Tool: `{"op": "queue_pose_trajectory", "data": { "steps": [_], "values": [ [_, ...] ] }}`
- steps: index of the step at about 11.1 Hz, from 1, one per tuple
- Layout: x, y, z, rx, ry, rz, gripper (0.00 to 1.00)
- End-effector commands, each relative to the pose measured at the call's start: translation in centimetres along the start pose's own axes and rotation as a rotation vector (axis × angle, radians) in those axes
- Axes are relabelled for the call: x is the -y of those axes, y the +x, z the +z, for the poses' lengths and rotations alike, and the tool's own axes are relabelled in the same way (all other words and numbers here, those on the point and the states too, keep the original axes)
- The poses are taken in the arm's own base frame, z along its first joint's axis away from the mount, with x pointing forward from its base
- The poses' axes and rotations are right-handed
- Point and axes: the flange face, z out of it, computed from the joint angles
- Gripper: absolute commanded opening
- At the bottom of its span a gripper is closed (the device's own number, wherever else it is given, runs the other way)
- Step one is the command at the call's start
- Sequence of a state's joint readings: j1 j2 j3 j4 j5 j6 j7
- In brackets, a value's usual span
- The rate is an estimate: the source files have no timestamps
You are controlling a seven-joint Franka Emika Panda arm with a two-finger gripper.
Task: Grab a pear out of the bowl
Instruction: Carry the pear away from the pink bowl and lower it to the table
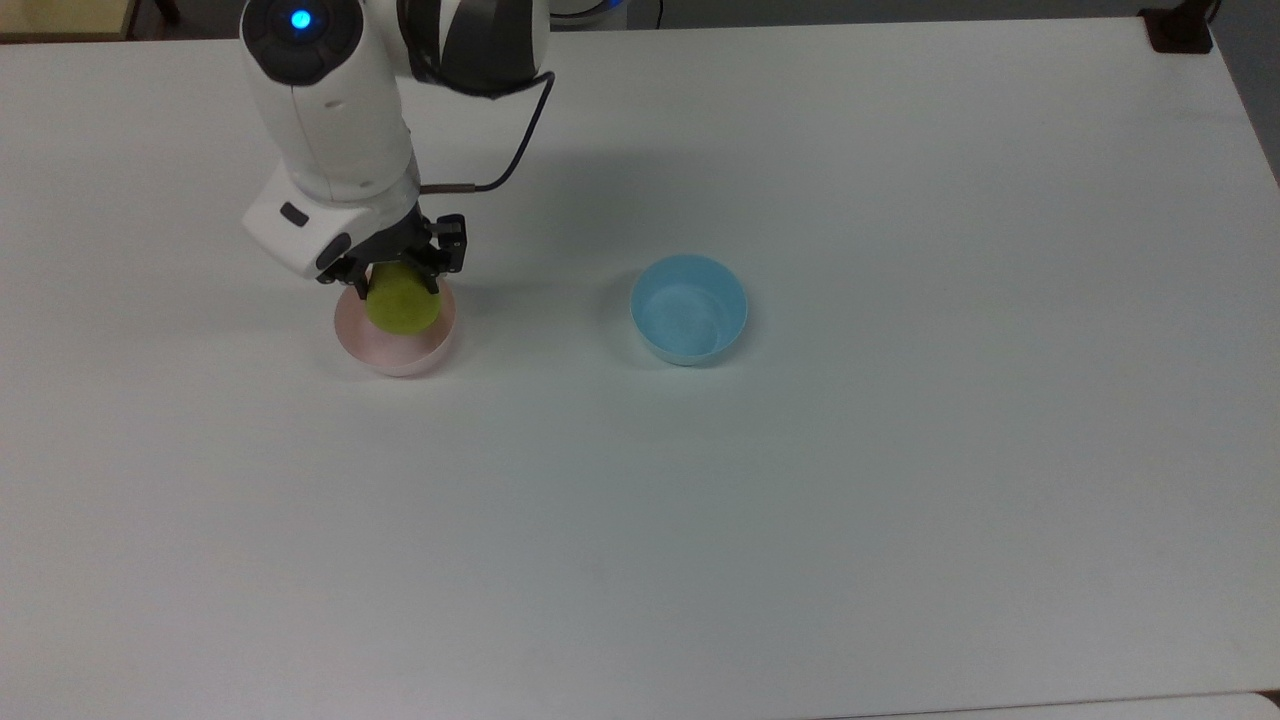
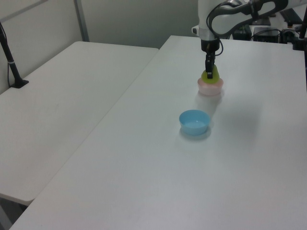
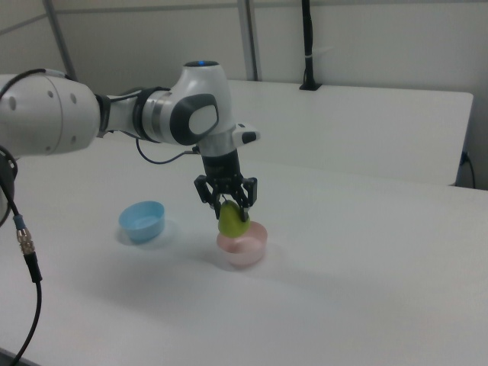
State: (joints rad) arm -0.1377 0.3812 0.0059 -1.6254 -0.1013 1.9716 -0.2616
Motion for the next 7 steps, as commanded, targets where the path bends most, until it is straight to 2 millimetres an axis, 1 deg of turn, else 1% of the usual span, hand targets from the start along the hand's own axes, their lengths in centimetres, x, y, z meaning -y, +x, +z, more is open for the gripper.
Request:
{"op": "queue_pose_trajectory", "data": {
  "steps": [1, 2, 3, 6, 7],
  "values": [
    [-0.6, -1.4, -3.8, -0.028, -0.017, 0.045, 0.31],
    [-1.5, -1.3, -4.5, -0.044, -0.024, 0.052, 0.31],
    [-3.8, -1.8, -4.7, -0.057, -0.028, 0.079, 0.31],
    [-9.8, -2.8, -3.5, -0.093, -0.042, 0.104, 0.31],
    [-11.8, -3.4, -2.6, -0.095, -0.045, 0.119, 0.31]
  ]
}}
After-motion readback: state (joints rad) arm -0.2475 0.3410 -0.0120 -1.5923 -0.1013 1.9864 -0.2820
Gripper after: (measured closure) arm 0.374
